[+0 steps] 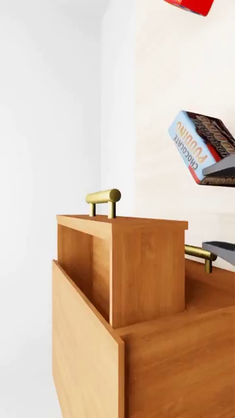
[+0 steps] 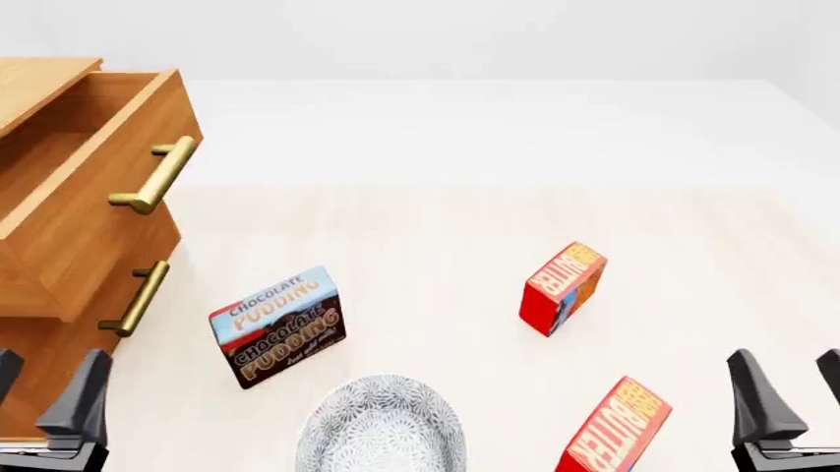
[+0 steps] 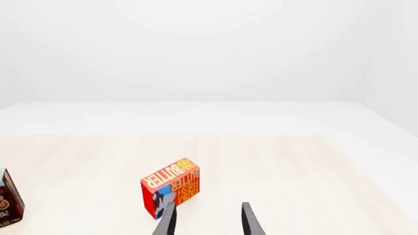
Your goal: Put the butter at the front in the top drawer of the cabinet and close it.
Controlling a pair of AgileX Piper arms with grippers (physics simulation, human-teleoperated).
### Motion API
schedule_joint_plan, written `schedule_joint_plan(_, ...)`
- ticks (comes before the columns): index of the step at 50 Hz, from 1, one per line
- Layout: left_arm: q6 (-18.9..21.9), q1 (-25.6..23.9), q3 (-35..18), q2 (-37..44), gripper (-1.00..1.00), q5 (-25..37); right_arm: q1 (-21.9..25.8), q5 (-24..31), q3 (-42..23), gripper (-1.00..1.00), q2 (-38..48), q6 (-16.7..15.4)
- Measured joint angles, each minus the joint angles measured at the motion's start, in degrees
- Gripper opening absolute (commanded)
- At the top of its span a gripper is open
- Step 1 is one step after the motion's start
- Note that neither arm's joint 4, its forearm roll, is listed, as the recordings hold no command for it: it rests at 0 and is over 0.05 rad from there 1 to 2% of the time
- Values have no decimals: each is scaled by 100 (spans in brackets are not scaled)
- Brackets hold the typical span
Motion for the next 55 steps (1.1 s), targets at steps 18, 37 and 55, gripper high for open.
schedule_joint_plan(18, 5, -8, -14, 65, 100, -46, 4, -7, -15, 100, 29, 5)
schedule_joint_plan(37, -136, 160, -390, 25, 100, 276, 9, 2, -24, 100, 25, 6)
schedule_joint_plan(55, -194, 111, -1963, 231, 100, 1981, 12, 10, -28, 100, 20, 5)
